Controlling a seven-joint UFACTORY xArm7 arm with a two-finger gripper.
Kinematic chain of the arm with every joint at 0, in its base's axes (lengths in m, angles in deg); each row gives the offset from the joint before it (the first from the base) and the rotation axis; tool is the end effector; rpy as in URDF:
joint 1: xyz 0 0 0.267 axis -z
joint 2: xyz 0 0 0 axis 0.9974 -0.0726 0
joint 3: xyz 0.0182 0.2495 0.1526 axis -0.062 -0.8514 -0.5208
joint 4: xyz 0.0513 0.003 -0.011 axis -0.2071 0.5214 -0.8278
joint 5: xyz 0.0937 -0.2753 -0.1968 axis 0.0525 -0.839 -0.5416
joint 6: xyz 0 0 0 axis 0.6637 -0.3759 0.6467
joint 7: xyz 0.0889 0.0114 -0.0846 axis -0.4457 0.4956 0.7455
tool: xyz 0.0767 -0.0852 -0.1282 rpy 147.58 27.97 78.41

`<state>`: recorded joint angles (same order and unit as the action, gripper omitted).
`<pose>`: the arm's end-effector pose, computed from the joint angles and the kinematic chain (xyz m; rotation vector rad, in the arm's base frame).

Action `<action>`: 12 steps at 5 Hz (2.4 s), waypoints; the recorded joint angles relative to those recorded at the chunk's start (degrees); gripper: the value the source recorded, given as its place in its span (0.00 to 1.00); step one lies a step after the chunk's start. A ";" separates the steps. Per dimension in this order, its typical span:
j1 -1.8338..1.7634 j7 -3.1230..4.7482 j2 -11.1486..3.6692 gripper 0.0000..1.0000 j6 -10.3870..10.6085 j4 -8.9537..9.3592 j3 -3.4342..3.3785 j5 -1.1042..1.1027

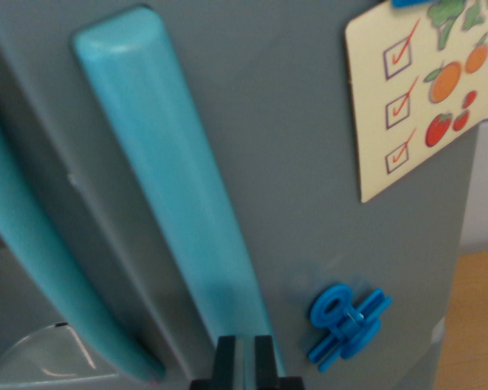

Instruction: Close fridge door

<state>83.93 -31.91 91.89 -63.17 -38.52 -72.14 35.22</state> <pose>0.4849 -0.0089 0.4245 -2.7659 0.1647 -1.2273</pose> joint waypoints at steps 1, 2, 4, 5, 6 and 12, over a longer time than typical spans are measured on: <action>0.00 0.00 0.00 1.00 0.00 0.00 0.00 0.00; 0.00 0.00 -2.67 1.00 0.00 -1.89 -0.05 0.00; 0.00 0.00 -5.24 1.00 0.00 -3.81 -0.42 0.00; 0.00 0.00 -5.24 1.00 0.00 -3.81 -0.42 0.00; 0.00 0.00 -7.43 1.00 0.01 -5.53 -1.11 0.00; 0.00 0.00 -14.95 1.00 0.01 -12.58 -2.42 0.00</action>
<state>83.93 -31.91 76.94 -63.15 -51.10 -74.56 35.22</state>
